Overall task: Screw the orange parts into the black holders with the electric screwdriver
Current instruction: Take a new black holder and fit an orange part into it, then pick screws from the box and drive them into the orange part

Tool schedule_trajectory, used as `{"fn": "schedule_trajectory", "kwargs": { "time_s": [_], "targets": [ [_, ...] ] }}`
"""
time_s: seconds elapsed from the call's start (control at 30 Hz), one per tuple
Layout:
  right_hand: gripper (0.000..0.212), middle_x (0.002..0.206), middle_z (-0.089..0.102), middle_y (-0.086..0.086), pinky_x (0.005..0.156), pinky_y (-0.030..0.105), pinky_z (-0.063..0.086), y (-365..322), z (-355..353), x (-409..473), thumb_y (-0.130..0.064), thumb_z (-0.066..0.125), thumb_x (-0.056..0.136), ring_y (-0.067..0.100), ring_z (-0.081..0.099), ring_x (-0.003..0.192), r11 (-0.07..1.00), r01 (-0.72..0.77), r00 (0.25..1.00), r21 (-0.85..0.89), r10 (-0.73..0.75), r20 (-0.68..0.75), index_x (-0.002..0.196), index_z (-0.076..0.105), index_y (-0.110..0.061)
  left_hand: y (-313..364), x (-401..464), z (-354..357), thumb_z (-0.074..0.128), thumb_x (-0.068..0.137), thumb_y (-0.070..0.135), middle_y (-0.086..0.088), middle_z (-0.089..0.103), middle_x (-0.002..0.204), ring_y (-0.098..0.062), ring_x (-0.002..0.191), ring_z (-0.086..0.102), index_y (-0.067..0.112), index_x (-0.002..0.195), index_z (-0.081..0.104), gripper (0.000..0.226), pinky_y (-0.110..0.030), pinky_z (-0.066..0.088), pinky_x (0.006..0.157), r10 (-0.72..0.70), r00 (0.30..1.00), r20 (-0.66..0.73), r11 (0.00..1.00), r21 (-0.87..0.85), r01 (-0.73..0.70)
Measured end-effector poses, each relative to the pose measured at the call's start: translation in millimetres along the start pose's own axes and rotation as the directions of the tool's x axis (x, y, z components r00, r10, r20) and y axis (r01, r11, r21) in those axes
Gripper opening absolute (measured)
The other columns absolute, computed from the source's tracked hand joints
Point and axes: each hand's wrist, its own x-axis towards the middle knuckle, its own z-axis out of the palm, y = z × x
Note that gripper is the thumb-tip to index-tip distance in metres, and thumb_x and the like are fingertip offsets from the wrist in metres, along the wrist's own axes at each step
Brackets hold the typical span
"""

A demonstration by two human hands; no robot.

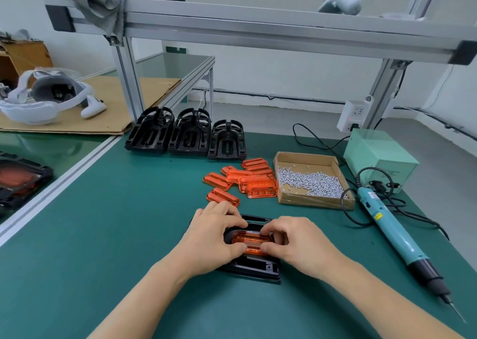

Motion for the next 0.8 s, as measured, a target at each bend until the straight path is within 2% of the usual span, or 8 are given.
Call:
{"fn": "schedule_trajectory", "kwargs": {
  "time_s": [0.17, 0.27, 0.4, 0.47, 0.53, 0.63, 0.73, 0.8],
  "targets": [
    [0.026, 0.080, 0.054, -0.013, 0.072, 0.029, 0.042, 0, -2, 0, -0.046, 0.065, 0.087, 0.004, 0.049, 0.076, 0.999, 0.019, 1.000, -0.032, -0.019, 0.013, 0.110, 0.066, -0.033, 2, 0, 7, 0.062, 0.083, 0.045, 0.021, 0.038, 0.138, -0.003, 0.125, 0.030, 0.032, 0.121, 0.061, 0.041, -0.027, 0.022, 0.103, -0.013, 0.999, 0.035, 0.998, 0.062, 0.011],
    [0.025, 0.079, 0.055, -0.014, 0.071, 0.026, 0.042, 4, -9, -4, -0.046, 0.064, 0.088, 0.000, 0.048, 0.072, 1.000, 0.005, 0.999, 0.009, -0.005, -0.034, 0.111, 0.066, -0.034, 5, 2, 12, 0.059, 0.086, 0.041, 0.019, 0.038, 0.142, -0.006, 0.126, 0.031, 0.032, 0.120, 0.063, 0.036, -0.030, 0.027, 0.104, -0.049, 0.999, 0.005, 0.994, 0.095, 0.048],
    [0.022, 0.081, 0.056, -0.012, 0.075, 0.025, 0.043, 20, -26, -12, -0.034, 0.066, 0.089, 0.000, 0.051, 0.073, 0.996, -0.084, 0.983, -0.016, 0.081, -0.165, 0.110, 0.066, -0.032, 11, 5, 16, 0.057, 0.089, 0.038, 0.018, 0.037, 0.143, -0.008, 0.126, 0.031, 0.031, 0.124, 0.061, 0.036, -0.029, 0.029, 0.105, -0.085, 0.996, -0.020, 0.991, 0.104, 0.087],
    [0.024, 0.090, 0.056, -0.013, 0.083, 0.027, 0.043, 30, -34, -16, -0.031, 0.064, 0.090, 0.002, 0.053, 0.083, 0.989, -0.134, 0.971, -0.063, 0.119, -0.205, 0.114, 0.065, -0.030, 13, 7, 17, 0.055, 0.089, 0.039, 0.019, 0.035, 0.144, -0.008, 0.125, 0.031, 0.033, 0.125, 0.059, 0.037, -0.028, 0.028, 0.103, -0.088, 0.996, -0.009, 0.988, 0.127, 0.089],
    [0.031, 0.108, 0.056, -0.015, 0.094, 0.028, 0.036, 39, -41, -19, -0.032, 0.061, 0.092, 0.006, 0.052, 0.104, 0.973, -0.173, 0.962, -0.155, 0.133, -0.238, 0.123, 0.061, -0.031, 13, 8, 17, 0.055, 0.089, 0.040, 0.022, 0.034, 0.144, -0.007, 0.125, 0.029, 0.036, 0.125, 0.058, 0.036, -0.028, 0.025, 0.100, -0.100, 0.995, -0.002, 0.984, 0.146, 0.100],
    [0.044, 0.133, 0.047, -0.011, 0.100, 0.030, 0.024, 54, -56, -24, -0.034, 0.057, 0.093, 0.012, 0.040, 0.125, 0.907, -0.283, 0.934, -0.313, 0.186, -0.304, 0.136, 0.049, -0.034, 15, 9, 16, 0.055, 0.088, 0.042, 0.025, 0.038, 0.139, -0.006, 0.125, 0.027, 0.040, 0.122, 0.058, 0.034, -0.028, 0.018, 0.096, -0.110, 0.993, -0.033, 0.980, 0.164, 0.114],
    [0.055, 0.141, 0.041, -0.002, 0.100, 0.033, 0.033, 74, -75, -33, -0.035, 0.055, 0.093, 0.020, 0.039, 0.127, 0.776, -0.460, 0.874, -0.433, 0.308, -0.376, 0.145, 0.037, -0.030, 23, 16, 13, 0.058, 0.087, 0.039, 0.024, 0.047, 0.129, -0.003, 0.122, 0.029, 0.038, 0.115, 0.064, 0.028, -0.025, 0.017, 0.093, -0.097, 0.989, -0.114, 0.987, 0.116, 0.110],
    [0.058, 0.138, 0.043, 0.003, 0.094, 0.034, 0.040, 87, -87, -38, -0.035, 0.055, 0.093, 0.024, 0.042, 0.123, 0.697, -0.572, 0.814, -0.433, 0.416, -0.405, 0.146, 0.034, -0.024, 31, 28, 12, 0.058, 0.088, 0.035, 0.023, 0.052, 0.122, -0.003, 0.117, 0.033, 0.035, 0.111, 0.066, 0.024, -0.024, 0.018, 0.092, -0.074, 0.986, -0.152, 0.995, 0.061, 0.085]
  ]
}}
